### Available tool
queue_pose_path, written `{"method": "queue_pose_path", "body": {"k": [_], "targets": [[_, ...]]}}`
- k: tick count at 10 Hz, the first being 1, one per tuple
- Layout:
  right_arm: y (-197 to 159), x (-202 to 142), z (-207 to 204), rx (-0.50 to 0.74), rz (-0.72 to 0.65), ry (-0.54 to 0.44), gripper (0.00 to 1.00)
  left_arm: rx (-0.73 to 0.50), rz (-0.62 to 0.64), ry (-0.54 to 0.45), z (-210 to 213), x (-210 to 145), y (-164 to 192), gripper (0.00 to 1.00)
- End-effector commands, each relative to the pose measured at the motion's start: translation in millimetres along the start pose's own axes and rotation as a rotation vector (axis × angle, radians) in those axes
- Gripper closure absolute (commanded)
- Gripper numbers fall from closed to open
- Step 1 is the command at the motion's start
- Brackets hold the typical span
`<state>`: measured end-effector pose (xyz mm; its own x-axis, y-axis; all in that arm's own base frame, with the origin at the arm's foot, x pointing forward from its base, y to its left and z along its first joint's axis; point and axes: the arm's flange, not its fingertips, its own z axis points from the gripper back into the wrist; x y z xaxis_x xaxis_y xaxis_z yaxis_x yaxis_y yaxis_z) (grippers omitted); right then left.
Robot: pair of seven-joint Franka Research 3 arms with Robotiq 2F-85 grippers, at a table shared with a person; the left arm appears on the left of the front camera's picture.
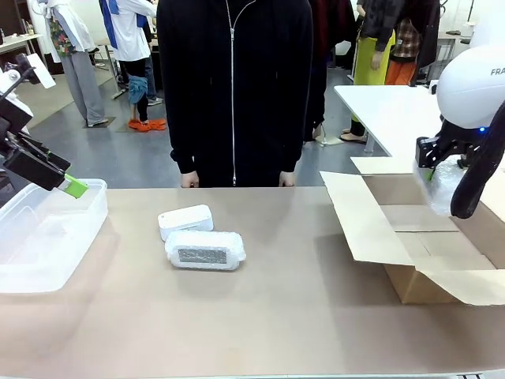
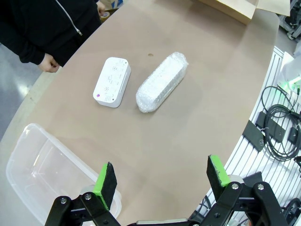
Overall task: Separate and place wrapped and unwrapped clocks.
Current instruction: If the picked Digital clock is wrapped, place it in the Package Box ; if not, place it in the Organizing box.
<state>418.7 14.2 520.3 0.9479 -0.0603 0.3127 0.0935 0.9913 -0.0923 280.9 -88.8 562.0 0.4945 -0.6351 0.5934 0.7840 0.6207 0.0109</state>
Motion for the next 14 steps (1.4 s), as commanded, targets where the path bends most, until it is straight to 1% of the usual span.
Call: {"method": "queue_pose_path", "body": {"k": [1,2,3,4,5,6,7,8,9,10,11,12,14], "targets": [[2.5,3.9,-7.2,0.004,0.002,-0.008,0.48,-0.013,0.002,-0.006,-0.5,-0.2,-0.3,0.00],[8.6,16.4,-28.9,0.006,0.066,0.052,0.48,-0.013,0.002,-0.006,-0.5,-0.2,-0.3,0.00],[10.4,19.8,-47.2,0.044,0.095,0.075,0.48,-0.013,0.002,-0.006,-0.5,-0.2,-0.3,0.00],[11.5,21.3,-63.0,0.056,0.112,0.107,0.48,-0.013,0.002,-0.006,-0.5,-0.2,-0.3,0.00],[14.1,22.7,-76.2,0.060,0.145,0.122,0.48,-0.013,0.002,-0.006,-0.5,-0.2,-0.3,0.00],[14.7,23.1,-91.4,0.074,0.158,0.121,0.48,-0.013,0.002,-0.006,-0.5,-0.2,-0.3,0.00],[15.7,24.8,-106.5,0.076,0.148,0.147,0.48,-0.013,0.002,-0.006,-0.5,-0.2,-0.3,0.00],[17.1,26.6,-119.7,0.078,0.168,0.153,0.48,-0.013,0.002,-0.006,-0.5,-0.2,-0.3,0.00],[18.4,27.7,-128.3,0.079,0.169,0.163,0.48,-0.013,0.002,-0.006,-0.5,-0.2,-0.3,0.00],[19.1,27.9,-131.6,0.081,0.151,0.147,0.48,-0.013,0.002,-0.006,-0.5,-0.2,-0.3,0.00],[19.3,29.2,-130.4,0.079,0.139,0.170,0.15,-0.013,0.002,-0.006,-0.5,-0.2,-0.3,0.00],[18.6,29.3,-130.1,0.073,0.137,0.194,0.00,-0.013,0.002,-0.006,-0.5,-0.2,-0.3,0.00],[17.0,28.4,-129.5,0.078,0.142,0.218,0.00,-0.013,0.002,-0.006,-0.5,-0.2,-0.3,0.00]]}}
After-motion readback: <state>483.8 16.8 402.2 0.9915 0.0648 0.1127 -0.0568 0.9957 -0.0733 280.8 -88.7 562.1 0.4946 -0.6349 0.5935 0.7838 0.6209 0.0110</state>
